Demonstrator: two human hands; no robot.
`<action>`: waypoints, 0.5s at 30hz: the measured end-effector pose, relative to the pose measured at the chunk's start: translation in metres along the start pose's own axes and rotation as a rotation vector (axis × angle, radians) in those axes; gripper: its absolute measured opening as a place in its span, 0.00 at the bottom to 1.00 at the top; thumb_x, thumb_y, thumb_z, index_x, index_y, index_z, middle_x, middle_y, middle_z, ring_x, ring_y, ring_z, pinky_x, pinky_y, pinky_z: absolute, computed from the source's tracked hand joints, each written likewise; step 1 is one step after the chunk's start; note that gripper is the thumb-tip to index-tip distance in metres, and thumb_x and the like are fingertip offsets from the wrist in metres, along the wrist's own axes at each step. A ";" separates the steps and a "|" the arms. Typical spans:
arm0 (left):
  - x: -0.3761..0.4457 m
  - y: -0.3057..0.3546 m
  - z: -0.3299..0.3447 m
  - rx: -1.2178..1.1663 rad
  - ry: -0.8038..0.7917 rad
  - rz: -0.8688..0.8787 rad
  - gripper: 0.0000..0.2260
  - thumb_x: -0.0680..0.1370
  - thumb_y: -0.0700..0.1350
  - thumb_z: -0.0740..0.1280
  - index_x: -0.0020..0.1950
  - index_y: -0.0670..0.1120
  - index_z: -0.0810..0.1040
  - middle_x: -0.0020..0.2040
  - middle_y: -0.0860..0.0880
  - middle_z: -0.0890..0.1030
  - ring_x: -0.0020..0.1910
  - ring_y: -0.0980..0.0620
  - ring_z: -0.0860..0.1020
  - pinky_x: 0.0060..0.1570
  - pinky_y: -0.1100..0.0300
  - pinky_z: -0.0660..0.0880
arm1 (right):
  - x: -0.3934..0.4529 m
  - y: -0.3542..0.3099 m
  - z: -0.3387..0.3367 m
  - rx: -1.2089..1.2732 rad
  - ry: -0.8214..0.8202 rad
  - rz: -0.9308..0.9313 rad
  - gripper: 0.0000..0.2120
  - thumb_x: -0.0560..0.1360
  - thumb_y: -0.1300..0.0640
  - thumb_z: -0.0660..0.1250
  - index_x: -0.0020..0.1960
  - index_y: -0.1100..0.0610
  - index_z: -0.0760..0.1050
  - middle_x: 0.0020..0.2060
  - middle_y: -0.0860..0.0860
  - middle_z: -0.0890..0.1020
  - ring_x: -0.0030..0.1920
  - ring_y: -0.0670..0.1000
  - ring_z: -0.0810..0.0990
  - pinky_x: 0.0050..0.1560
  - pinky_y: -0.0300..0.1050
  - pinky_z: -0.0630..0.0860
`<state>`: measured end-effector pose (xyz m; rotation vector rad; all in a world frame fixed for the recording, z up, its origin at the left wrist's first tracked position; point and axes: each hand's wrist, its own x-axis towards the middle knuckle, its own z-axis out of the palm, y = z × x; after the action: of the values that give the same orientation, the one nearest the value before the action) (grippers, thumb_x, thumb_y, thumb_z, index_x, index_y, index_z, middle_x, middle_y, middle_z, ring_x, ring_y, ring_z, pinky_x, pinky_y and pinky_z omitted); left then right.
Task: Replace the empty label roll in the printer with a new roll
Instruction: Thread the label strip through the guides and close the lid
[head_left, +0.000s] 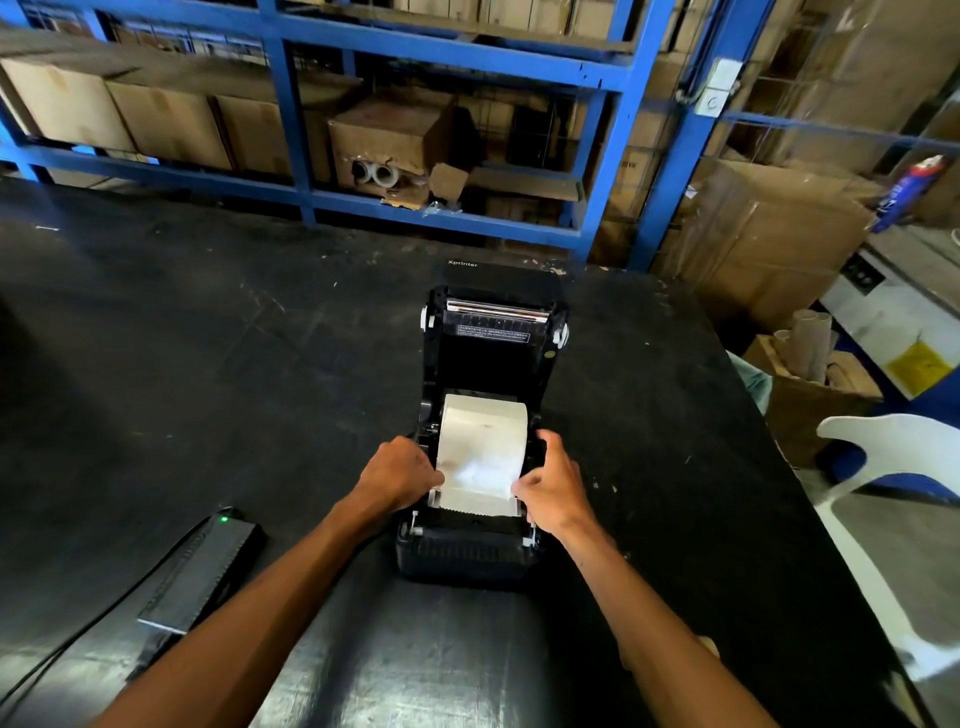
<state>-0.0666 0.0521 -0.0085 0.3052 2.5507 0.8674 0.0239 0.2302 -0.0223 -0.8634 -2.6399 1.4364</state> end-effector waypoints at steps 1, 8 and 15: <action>-0.001 -0.001 0.001 -0.001 0.001 0.008 0.20 0.72 0.37 0.68 0.21 0.45 0.67 0.26 0.47 0.74 0.26 0.51 0.69 0.38 0.55 0.75 | 0.000 0.000 -0.001 -0.021 -0.010 -0.011 0.37 0.70 0.70 0.64 0.72 0.48 0.56 0.32 0.52 0.83 0.19 0.43 0.75 0.23 0.36 0.73; 0.000 0.005 0.000 0.053 -0.028 -0.010 0.20 0.73 0.40 0.67 0.24 0.45 0.63 0.24 0.49 0.67 0.24 0.52 0.64 0.36 0.57 0.69 | -0.002 0.001 0.003 0.024 0.037 0.005 0.38 0.70 0.71 0.65 0.73 0.47 0.55 0.31 0.53 0.83 0.21 0.45 0.76 0.25 0.40 0.76; -0.002 0.005 0.004 0.176 0.026 0.013 0.18 0.71 0.43 0.68 0.24 0.45 0.65 0.25 0.49 0.69 0.26 0.50 0.69 0.33 0.58 0.68 | -0.007 0.001 0.001 0.057 -0.025 -0.004 0.37 0.71 0.70 0.65 0.73 0.48 0.55 0.36 0.53 0.84 0.21 0.47 0.76 0.25 0.39 0.76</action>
<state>-0.0628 0.0574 -0.0071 0.3656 2.6577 0.6556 0.0296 0.2266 -0.0218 -0.8401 -2.6027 1.5235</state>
